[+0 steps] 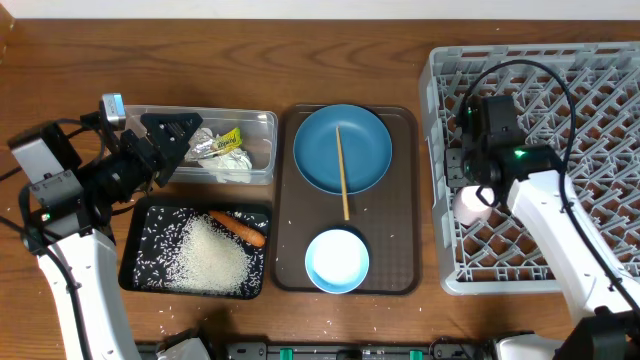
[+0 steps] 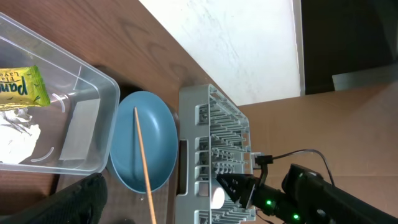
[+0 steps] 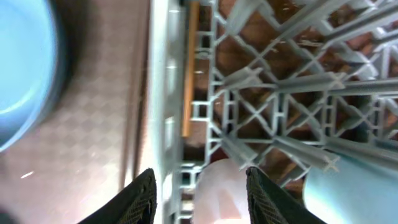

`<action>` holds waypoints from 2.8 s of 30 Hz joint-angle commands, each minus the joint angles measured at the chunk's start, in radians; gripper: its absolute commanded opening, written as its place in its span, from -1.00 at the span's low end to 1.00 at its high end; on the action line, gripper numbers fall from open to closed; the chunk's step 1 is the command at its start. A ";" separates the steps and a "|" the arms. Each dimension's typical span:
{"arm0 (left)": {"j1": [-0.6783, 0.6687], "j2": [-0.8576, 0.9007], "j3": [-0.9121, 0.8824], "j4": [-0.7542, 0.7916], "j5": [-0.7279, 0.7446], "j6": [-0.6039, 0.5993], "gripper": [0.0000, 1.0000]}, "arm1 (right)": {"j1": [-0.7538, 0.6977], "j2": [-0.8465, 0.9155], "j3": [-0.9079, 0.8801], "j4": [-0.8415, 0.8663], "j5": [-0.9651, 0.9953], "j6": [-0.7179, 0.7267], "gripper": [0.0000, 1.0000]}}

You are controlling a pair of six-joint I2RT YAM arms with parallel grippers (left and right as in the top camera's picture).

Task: Sort waste into correct bins and load items into the dishwasher rack
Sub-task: 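Lift the chopstick and carry it right into the dish rack, then return the right gripper to the plate and grasp the other chopstick, then carry the second chopstick right and drop it into the rack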

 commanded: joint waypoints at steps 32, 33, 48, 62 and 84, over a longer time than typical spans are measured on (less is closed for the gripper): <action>0.005 -0.006 0.009 -0.002 -0.002 -0.009 0.97 | 0.475 0.211 0.081 0.104 -0.111 0.584 -0.29; 0.005 -0.006 0.009 -0.002 -0.002 -0.009 0.97 | 0.481 0.229 0.081 0.112 -0.111 0.591 -0.30; 0.005 -0.006 0.009 -0.002 -0.002 -0.009 0.97 | 0.493 0.359 0.084 0.149 -0.116 0.602 -0.85; 0.005 -0.006 0.009 -0.002 -0.002 -0.009 0.97 | 0.461 0.167 0.119 0.106 -0.114 0.441 -0.98; 0.005 -0.006 0.009 -0.002 -0.002 -0.009 0.97 | 0.171 -0.067 0.101 -0.123 0.293 0.099 -0.97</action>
